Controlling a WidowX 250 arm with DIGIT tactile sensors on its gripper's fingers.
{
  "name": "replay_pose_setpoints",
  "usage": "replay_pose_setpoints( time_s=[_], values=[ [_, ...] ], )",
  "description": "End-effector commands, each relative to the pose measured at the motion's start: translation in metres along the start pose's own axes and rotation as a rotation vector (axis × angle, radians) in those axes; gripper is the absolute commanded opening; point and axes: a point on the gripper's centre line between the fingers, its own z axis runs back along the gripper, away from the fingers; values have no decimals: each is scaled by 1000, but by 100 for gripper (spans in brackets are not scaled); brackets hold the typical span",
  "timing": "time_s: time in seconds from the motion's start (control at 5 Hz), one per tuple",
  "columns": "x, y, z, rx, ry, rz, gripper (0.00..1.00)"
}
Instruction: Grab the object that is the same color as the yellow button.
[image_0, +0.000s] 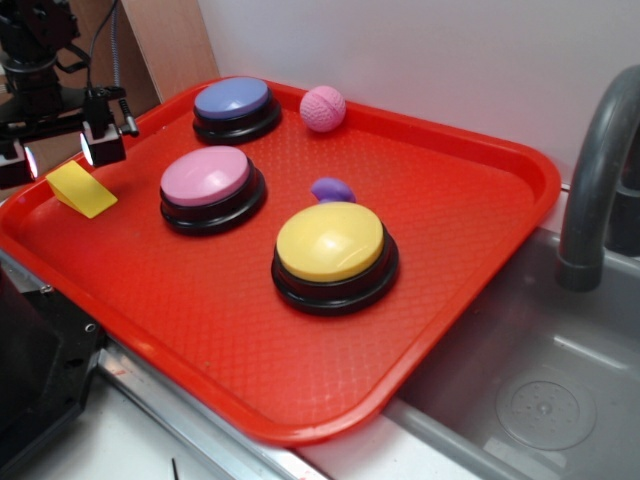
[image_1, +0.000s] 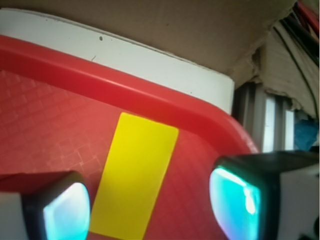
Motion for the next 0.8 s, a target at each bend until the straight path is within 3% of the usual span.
replay_pose_setpoints(
  time_s=[0.0,0.6],
  values=[
    [7,7,-10,-30,-4,33,100],
    [2,5,-35,18,47,13,100]
  ],
)
